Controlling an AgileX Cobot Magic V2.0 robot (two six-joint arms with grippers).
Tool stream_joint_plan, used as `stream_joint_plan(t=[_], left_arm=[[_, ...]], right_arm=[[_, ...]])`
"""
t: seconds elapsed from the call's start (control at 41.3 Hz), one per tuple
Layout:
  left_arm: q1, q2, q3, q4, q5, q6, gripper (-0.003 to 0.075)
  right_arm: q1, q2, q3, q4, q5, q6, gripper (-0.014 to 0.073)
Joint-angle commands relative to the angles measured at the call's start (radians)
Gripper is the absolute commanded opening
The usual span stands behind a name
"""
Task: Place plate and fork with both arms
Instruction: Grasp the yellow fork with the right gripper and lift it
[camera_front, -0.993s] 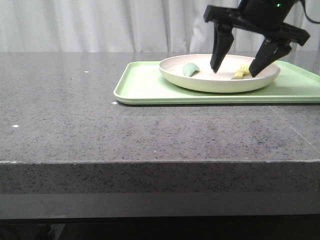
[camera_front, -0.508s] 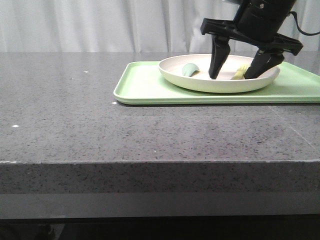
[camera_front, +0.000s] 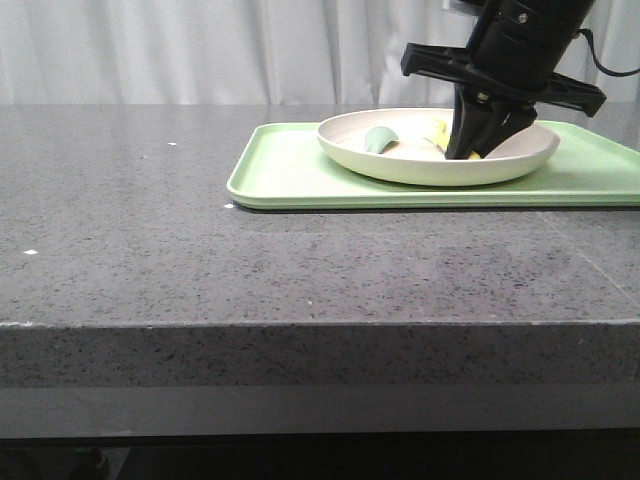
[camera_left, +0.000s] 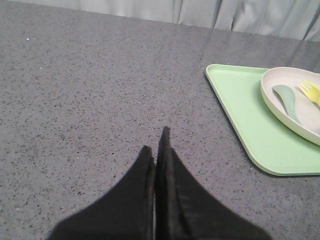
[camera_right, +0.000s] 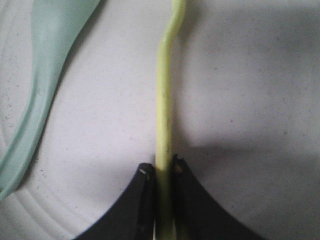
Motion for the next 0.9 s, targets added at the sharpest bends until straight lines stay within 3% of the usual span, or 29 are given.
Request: stream_joint_plan(t=[0.0,0.291,0.46,0.654,0.872], left_arm=[[0.0,-0.004,-0.028,-0.007,-0.088,-0.001,-0.0018],[0.0,-0.004,-0.028,-0.007,-0.088,-0.001,-0.0018],[0.0,-0.004,-0.028,-0.007,-0.088,-0.001,-0.0018],[0.0,-0.004,-0.028,-0.007,-0.088,-0.001,-0.0018],[0.0,-0.004,-0.028,-0.007,-0.088,-0.001,-0.0018]], right_arm=[[-0.001,-0.05,-0.027,0.005,-0.018,-0.002,0.0003],[-0.09,-0.16,-0.027,0.005,-0.012,-0.009,0.0005],[-0.199,-0.217,-0.027,0.005,0.008,-0.106,0.0004],[-0.274,-0.193,-0.025,0.0,0.064,-0.211,0.0004],[-0.281,-0.12,-0.025,-0.042,0.096,-0.226,0.0004]])
